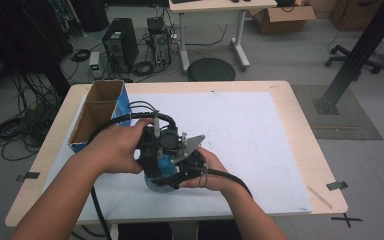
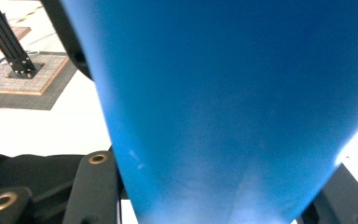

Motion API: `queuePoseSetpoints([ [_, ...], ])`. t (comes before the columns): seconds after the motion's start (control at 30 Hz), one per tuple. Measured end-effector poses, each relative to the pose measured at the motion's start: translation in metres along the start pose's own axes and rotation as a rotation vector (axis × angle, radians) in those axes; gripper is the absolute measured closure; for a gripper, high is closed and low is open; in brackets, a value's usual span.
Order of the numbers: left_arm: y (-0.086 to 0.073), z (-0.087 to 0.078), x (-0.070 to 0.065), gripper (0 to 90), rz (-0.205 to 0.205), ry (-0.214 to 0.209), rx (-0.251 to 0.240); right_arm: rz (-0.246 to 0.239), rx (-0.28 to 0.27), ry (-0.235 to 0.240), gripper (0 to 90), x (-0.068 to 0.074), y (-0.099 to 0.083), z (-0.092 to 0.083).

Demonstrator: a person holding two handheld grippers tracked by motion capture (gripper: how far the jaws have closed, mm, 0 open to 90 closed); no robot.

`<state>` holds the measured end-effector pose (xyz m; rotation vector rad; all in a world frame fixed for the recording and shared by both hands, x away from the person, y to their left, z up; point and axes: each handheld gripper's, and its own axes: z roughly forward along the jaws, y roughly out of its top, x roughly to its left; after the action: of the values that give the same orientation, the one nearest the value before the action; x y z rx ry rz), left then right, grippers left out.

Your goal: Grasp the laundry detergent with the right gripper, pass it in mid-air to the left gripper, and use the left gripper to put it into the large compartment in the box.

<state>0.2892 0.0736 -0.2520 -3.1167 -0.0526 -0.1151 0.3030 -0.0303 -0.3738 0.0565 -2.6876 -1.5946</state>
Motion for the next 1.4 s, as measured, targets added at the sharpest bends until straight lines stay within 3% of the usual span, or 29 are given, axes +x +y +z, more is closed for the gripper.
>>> queuePoseSetpoints([
  [0.83, 0.004, -0.006, -0.002, 38.6, -0.006, 0.001, 0.03, -0.004, -0.037, 0.014, 45.9, 0.001, 0.001, -0.004],
  [1.07, 0.005, -0.01, -0.001, 38.6, -0.018, 0.008, 0.026, -0.006, -0.055, -0.004, 43.9, 0.001, 0.001, -0.005],
  [1.3, 0.004, -0.018, 0.004, 38.5, -0.047, 0.017, 0.023, 0.009, -0.072, -0.027, 25.4, -0.001, -0.001, -0.007],
  [1.4, 0.005, -0.019, 0.005, 38.5, -0.056, 0.015, 0.028, 0.043, -0.097, -0.023, 18.8, -0.002, -0.002, -0.011],
])
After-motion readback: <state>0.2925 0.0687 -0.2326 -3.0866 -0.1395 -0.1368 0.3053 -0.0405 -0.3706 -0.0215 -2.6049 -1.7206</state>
